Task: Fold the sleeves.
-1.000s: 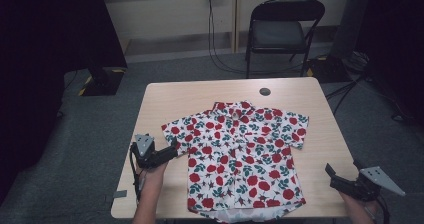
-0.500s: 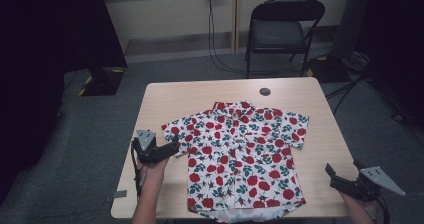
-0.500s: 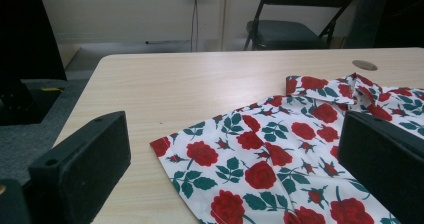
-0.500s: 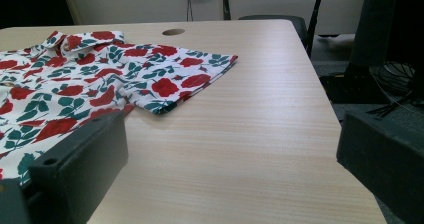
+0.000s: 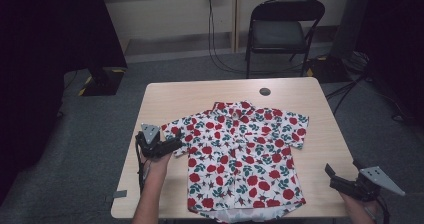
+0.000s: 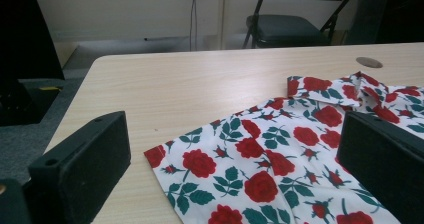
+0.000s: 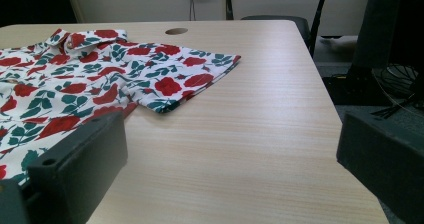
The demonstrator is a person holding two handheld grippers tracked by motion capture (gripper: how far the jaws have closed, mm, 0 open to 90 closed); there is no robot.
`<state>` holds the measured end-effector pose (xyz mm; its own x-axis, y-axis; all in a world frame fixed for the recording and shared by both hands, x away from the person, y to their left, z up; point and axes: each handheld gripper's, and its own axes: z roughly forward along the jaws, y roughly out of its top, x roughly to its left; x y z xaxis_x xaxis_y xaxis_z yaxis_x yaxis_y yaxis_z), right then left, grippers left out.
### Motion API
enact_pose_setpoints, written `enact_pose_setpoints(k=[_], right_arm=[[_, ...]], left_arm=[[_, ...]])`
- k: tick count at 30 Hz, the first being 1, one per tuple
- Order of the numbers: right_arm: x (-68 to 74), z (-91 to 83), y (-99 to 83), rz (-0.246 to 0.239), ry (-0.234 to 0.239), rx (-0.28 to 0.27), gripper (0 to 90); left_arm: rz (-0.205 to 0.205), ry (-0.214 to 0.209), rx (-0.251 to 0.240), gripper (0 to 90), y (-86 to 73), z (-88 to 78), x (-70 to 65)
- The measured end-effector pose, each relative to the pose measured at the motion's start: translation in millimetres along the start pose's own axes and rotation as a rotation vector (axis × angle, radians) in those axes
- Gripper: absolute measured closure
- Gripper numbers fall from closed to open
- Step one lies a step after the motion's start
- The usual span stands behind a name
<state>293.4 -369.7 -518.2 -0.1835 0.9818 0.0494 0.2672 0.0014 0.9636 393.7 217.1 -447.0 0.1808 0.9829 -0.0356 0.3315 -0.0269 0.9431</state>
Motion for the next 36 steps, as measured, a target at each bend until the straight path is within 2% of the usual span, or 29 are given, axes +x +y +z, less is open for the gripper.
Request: enact_pose_setpoints(k=[9,12,14,24,36], right_arm=[[0.9,0.6,0.3,-0.003,0.000,0.007,0.0],[0.8,0.7,0.3,-0.004,-0.001,0.008,0.0],[0.8,0.8,0.3,-0.004,-0.002,0.008,0.0],[0.2,0.7,0.3,0.002,-0.001,0.008,0.0],[0.0,0.5,0.2,0.004,0.000,0.007,0.0]], left_arm=[[0.009,-0.002,0.004,0.2,2.6,5.7,0.5],[0.044,0.002,-0.002,0.2,6.3,8.0,-2.1],[0.049,-0.001,0.002,0.6,7.6,8.9,-2.6],[0.041,-0.010,-0.005,0.5,13.9,18.2,-5.6],[0.028,0.006,0.012,0.5,18.9,29.4,1.3]])
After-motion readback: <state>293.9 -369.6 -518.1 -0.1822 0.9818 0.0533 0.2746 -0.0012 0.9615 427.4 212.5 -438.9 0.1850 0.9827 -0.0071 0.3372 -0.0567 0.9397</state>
